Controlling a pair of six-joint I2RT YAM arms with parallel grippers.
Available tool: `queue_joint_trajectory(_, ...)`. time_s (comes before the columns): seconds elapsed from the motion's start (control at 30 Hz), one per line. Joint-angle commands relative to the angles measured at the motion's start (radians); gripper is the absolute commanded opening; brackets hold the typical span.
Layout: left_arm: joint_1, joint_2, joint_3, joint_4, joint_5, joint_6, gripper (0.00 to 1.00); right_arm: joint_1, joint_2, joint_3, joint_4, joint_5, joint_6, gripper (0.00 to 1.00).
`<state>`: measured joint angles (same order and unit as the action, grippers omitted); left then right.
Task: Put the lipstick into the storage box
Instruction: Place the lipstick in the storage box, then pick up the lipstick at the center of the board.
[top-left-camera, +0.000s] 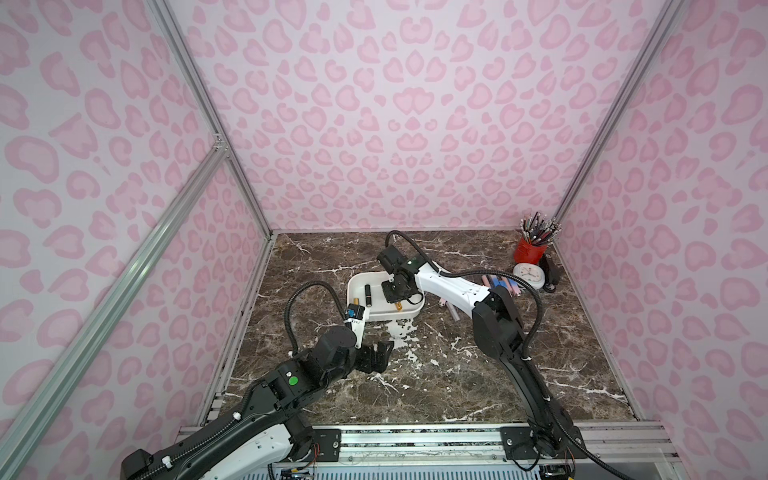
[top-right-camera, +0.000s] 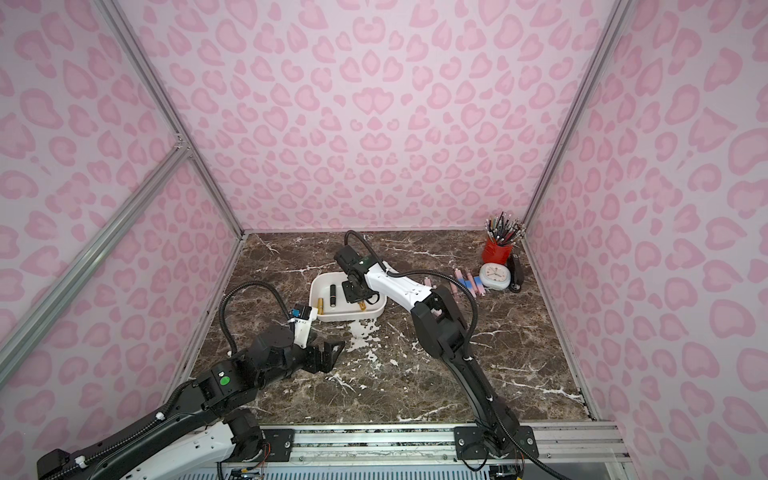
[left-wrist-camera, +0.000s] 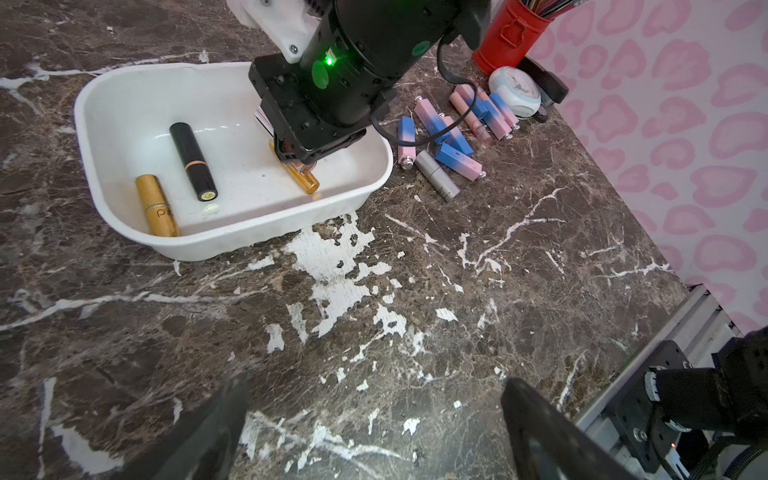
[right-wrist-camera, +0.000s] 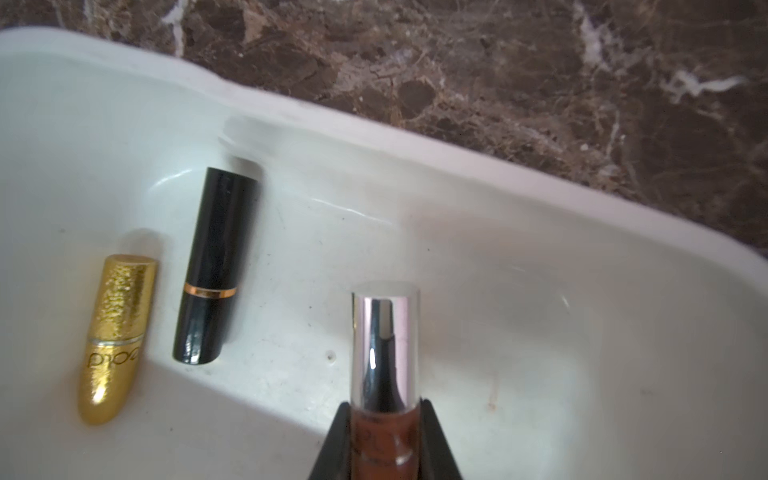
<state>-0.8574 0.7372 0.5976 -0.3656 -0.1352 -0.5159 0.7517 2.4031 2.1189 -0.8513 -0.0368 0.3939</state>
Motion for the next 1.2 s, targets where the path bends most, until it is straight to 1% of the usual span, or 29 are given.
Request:
queue_joint_trajectory(0.0, 0.001, -0.008, 0.001, -0.015, -0.020, -0.015, 0.98, 0.003, 0.014, 0.019, -0.014, -0.018, 0.000, 0.25)
queue_joint_trajectory(0.03, 0.000, -0.009, 0.004, -0.017, -0.021, -0.017, 0.98, 0.003, 0.008, 0.025, -0.018, -0.022, -0.005, 0.30)
queue_joint_trajectory(0.1, 0.001, -0.009, 0.007, -0.021, -0.022, -0.018, 0.98, 0.003, -0.014, 0.027, -0.020, -0.018, -0.017, 0.33)
queue_joint_trajectory(0.2, 0.001, -0.001, 0.014, -0.022, -0.024, -0.016, 0.98, -0.001, -0.063, 0.026, -0.027, 0.006, -0.037, 0.41)
queue_joint_trajectory(0.3, 0.001, 0.018, 0.032, -0.022, -0.026, -0.012, 0.98, -0.013, -0.108, 0.011, -0.044, 0.032, -0.049, 0.42)
queue_joint_trajectory(0.33, 0.001, 0.026, 0.039, -0.021, -0.026, -0.009, 0.98, -0.021, -0.148, -0.012, -0.043, 0.042, -0.054, 0.42)
queue_joint_trajectory(0.43, 0.001, 0.055, 0.062, -0.014, -0.018, -0.004, 0.98, -0.049, -0.243, -0.126, -0.010, 0.068, -0.061, 0.42)
queue_joint_trajectory(0.63, -0.002, 0.116, 0.092, 0.021, 0.016, -0.006, 0.98, -0.141, -0.458, -0.458, 0.107, 0.073, -0.058, 0.42)
queue_joint_trajectory(0.8, -0.007, 0.201, 0.114, 0.082, 0.065, -0.007, 0.98, -0.210, -0.566, -0.694, 0.193, 0.046, -0.052, 0.41)
queue_joint_trajectory(0.93, -0.017, 0.322, 0.175, 0.130, 0.113, 0.005, 0.98, -0.250, -0.593, -0.789, 0.237, 0.035, -0.056, 0.41)
queue_joint_trajectory(1.17, -0.038, 0.535, 0.322, 0.158, 0.173, 0.037, 0.98, -0.302, -0.599, -0.897, 0.324, -0.017, -0.059, 0.40)
